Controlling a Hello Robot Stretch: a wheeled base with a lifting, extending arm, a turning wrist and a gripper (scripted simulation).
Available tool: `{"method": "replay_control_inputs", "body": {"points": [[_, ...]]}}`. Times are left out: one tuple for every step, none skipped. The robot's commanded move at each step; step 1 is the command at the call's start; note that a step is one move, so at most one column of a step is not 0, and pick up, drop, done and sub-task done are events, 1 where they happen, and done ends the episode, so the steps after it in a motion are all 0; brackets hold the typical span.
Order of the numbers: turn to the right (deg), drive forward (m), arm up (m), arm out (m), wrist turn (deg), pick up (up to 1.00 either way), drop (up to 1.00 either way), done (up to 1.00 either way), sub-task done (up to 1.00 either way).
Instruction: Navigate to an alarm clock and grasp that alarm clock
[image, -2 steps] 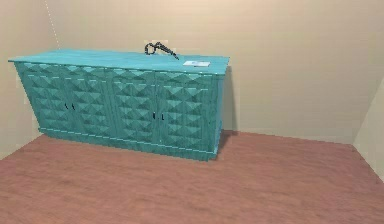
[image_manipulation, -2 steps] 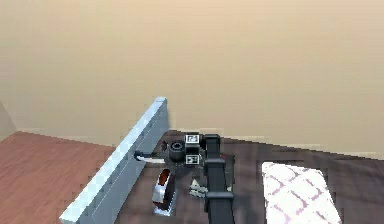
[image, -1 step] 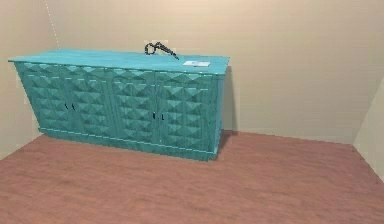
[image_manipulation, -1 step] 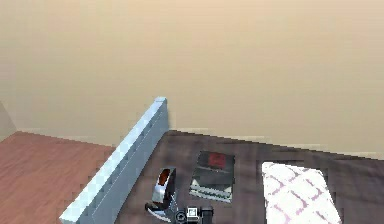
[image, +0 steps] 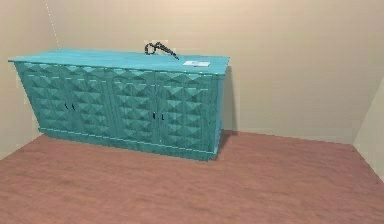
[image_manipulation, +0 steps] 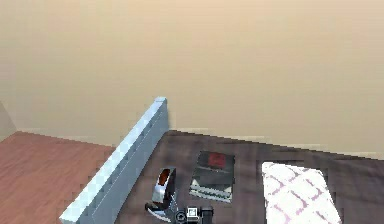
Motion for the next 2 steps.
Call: {"method": "replay_control_inputs", "body": {"points": [[0.0, 0.0, 0.1, 0.0, 0.0, 0.0, 0.0, 0.0, 0.0], [0.0, 0.0, 0.0, 0.0, 0.0, 0.0, 0.0, 1.0, 0.0]]}}
